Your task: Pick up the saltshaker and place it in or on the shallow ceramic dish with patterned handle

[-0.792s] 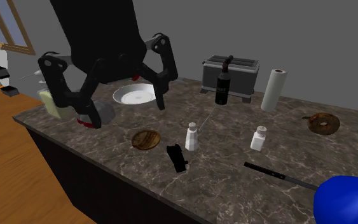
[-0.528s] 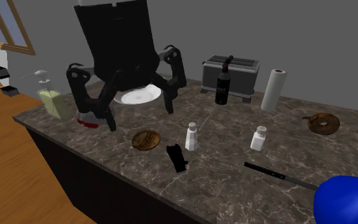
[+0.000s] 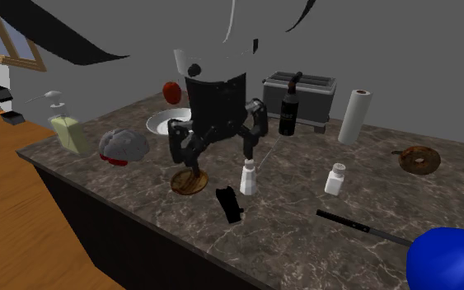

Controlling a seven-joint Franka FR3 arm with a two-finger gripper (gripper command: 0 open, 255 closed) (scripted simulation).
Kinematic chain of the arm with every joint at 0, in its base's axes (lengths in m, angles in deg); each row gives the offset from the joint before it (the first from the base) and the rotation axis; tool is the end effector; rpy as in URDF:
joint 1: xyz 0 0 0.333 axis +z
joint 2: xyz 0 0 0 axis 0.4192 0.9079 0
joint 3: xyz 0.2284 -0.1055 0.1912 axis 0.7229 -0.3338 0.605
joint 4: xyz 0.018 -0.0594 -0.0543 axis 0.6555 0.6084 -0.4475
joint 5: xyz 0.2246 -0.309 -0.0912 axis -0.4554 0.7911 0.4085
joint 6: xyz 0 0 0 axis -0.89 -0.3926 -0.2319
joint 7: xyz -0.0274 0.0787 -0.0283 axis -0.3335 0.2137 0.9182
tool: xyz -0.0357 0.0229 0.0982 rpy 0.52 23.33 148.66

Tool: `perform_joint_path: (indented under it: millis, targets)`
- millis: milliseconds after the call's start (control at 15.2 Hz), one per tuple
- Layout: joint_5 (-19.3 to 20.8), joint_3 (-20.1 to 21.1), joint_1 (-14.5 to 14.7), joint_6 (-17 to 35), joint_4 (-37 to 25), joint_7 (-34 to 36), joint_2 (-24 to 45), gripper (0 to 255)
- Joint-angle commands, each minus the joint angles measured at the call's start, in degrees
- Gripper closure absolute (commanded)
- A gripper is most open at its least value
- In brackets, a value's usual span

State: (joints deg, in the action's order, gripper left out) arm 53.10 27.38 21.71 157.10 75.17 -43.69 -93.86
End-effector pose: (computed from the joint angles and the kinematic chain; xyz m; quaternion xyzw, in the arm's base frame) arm 0.3418 -0.0748 0.5171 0.9973 0.0077 0.0581 0.0439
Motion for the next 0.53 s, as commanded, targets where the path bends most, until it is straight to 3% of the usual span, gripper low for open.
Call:
perform_joint_path:
  millis: [0,462]
  targets:
    - [0.6,-2.0,-0.2,5.0,1.1,-1.9,2.4,0]
    - [0.7,-10.0,-0.1,21.5,1.7,-10.1,14.0,0]
